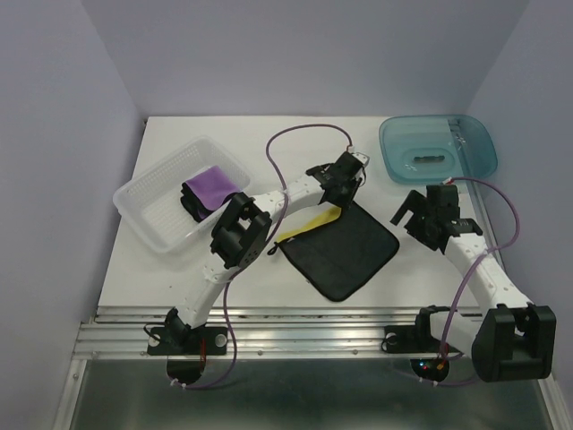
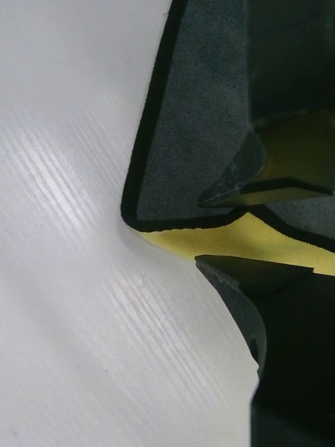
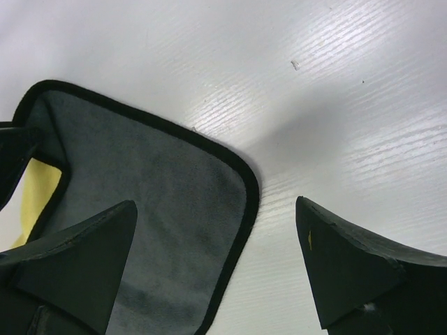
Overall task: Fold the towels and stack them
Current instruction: Flatten out the crumpled towel
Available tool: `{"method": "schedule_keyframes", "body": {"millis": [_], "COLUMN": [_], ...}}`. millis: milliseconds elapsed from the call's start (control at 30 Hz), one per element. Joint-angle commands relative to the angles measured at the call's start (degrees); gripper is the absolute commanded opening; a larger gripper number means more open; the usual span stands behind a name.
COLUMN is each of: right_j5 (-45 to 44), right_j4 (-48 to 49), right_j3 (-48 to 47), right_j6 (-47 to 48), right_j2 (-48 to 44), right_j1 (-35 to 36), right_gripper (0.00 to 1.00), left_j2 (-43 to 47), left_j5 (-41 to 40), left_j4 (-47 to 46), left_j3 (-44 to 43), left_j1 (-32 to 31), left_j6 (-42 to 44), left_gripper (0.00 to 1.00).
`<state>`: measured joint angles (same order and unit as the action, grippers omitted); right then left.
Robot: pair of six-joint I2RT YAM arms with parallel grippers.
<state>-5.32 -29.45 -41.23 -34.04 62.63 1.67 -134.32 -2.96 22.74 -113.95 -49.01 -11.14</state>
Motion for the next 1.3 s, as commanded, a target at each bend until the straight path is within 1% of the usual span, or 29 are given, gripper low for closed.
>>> {"method": "schedule_keyframes", "body": {"millis": [0,67,100,133,167,267,367,533,667,800,900,933,1033,1067,1100,1167,1233,1267], "right_j5": [0.9,0.8,1.0,1.0,1.5,3.6,2.2,0.0,1.8,1.0,3.1,3.7,4.5,4.6,4.3,3.7,3.2,3.1], "right_j4": [2.3,2.1,2.3,2.4,2.5,2.9,2.5,2.0,3.4,2.6,2.6,2.6,2.8,3.1,3.3,4.0,4.5,4.6], "right_j3": [1.2,1.3,1.5,1.6,1.7,1.6,1.5,0.2,-0.2,-1.1,-0.6,-0.6,-1.0,-1.2,-1.3,-1.3,-1.6,-1.7], "right_j6": [1.3,1.3,1.5,1.7,2.0,3.5,3.5,2.2,3.1,4.9,6.3,6.5,7.4,7.5,7.0,6.9,6.8,6.9], "right_j2": [0.2,0.2,0.3,0.4,0.5,1.4,2.8,6.1,7.1,9.3,10.1,10.3,11.8,12.2,12.9,13.2,13.9,14.2], "right_j1": [-0.5,-0.5,-0.5,-0.6,-0.5,-0.6,-0.6,-0.6,-0.5,-0.4,-0.4,-0.4,1.0,1.6,1.9,2.5,2.5,2.7], "right_gripper": [1.00,1.00,1.00,1.00,1.00,1.00,1.00,1.00,1.00,0.98,0.91,0.91,0.84,0.78,0.74,0.61,0.60,0.57], "left_j2": [0.6,0.0,-0.1,-0.2,-0.5,-0.5,1.2,6.5,9.6,10.8,11.0,10.9,10.8,10.8,10.7,10.7,10.9,11.0], "left_j5": [-1.7,-1.7,-1.7,-1.7,-1.6,-2.5,-3.5,-2.9,-2.8,-0.8,-0.5,-0.6,-0.5,-0.3,-0.3,-0.2,0.1,0.1], "left_j4": [-0.9,-1.0,-1.0,-1.2,-1.2,-1.5,-3.0,-8.1,-10.9,-12.4,-12.8,-12.8,-13.0,-12.9,-13.0,-13.0,-13.2,-13.2], "left_j3": [-3.8,-4.9,-5.2,-5.8,-6.1,-5.9,-3.8,7.1,12.6,15.3,15.8,15.9,15.7,15.7,15.7,15.8,16.0,16.1], "left_j1": [0.1,0.1,0.1,0.1,0.1,0.2,0.6,1.9,3.4,4.8,5.3,5.3,5.5,5.6,5.6,5.9,6.0,6.0], "left_j6": [0.1,0.1,0.3,0.2,0.4,0.7,0.6,-1.7,-3.9,-4.4,-4.0,-4.0,-3.7,-3.6,-3.6,-3.6,-3.5,-3.5], "left_gripper": [0.36,0.28,0.21,0.03,0.00,0.00,0.00,0.00,0.00,0.00,0.00,0.00,0.00,0.00,0.00,0.00,0.00,0.00]}}
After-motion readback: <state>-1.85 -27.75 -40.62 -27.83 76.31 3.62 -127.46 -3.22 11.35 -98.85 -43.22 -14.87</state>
